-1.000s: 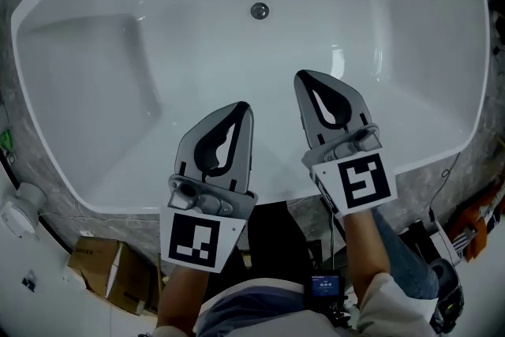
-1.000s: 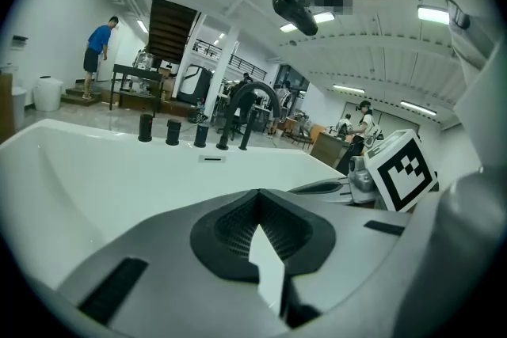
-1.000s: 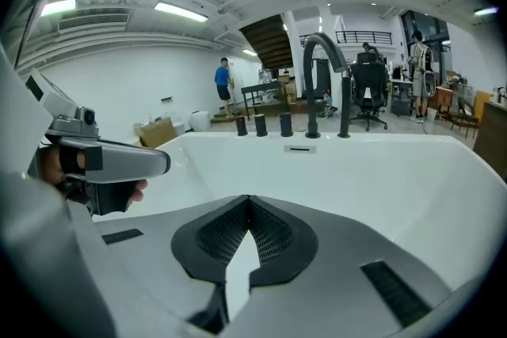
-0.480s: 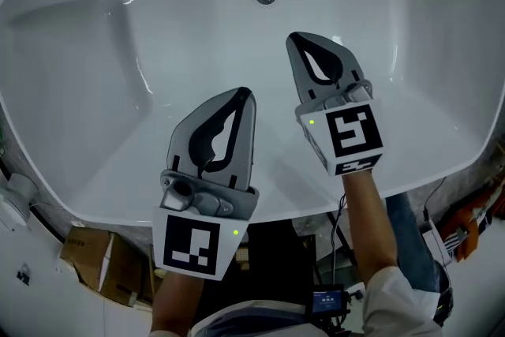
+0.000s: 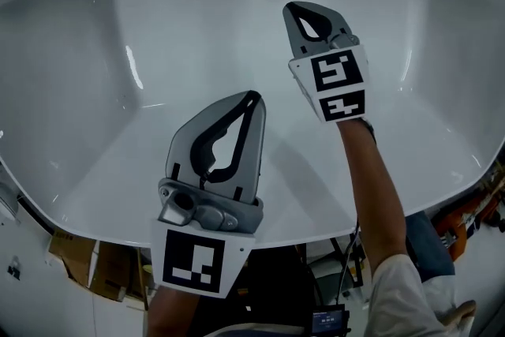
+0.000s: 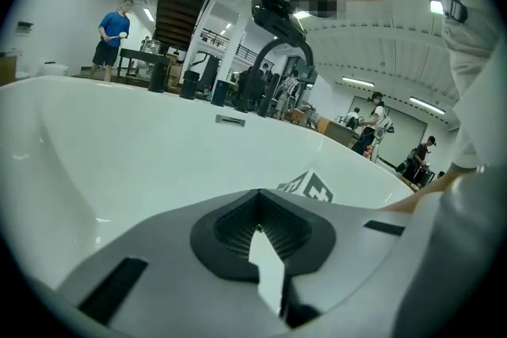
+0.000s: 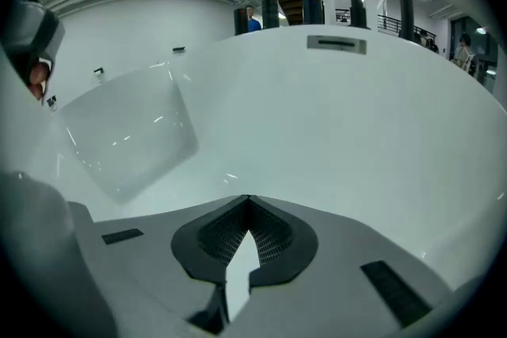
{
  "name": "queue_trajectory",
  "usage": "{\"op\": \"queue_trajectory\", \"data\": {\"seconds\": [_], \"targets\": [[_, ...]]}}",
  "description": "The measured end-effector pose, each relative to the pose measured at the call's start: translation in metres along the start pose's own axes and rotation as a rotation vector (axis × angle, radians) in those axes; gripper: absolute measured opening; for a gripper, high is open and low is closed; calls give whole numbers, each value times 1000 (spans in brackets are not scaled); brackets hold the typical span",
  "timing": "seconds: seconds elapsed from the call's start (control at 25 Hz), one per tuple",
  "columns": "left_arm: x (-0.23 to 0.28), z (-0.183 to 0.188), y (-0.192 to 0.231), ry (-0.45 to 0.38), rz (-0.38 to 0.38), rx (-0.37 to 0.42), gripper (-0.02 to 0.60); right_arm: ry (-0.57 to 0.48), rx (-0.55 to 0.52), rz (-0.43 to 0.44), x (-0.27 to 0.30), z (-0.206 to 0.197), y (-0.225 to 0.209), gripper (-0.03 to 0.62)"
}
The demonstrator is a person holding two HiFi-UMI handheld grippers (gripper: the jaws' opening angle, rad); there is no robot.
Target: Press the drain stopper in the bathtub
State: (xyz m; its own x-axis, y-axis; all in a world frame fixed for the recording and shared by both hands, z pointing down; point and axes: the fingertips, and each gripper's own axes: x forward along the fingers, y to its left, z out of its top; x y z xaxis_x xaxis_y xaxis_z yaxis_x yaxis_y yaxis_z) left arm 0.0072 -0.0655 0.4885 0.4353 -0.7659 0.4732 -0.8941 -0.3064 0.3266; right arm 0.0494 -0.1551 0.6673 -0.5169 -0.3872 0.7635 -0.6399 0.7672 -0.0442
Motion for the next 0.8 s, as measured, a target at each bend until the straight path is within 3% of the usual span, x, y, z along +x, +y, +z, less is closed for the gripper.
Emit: {"op": "queue_trajectory", "data": {"seconds": [0.36,0.6,0.8], "targets": [[9,-34,24,16,-5,-44,6,128,-84,-9,101,-51,-18,15],[13,-57,42,16,1,-71,6,222,-81,-36,162,-93,-36,15],[12,-68,44,27,0,-73,6,266,-56,-58,180,-117,-48,15]]}}
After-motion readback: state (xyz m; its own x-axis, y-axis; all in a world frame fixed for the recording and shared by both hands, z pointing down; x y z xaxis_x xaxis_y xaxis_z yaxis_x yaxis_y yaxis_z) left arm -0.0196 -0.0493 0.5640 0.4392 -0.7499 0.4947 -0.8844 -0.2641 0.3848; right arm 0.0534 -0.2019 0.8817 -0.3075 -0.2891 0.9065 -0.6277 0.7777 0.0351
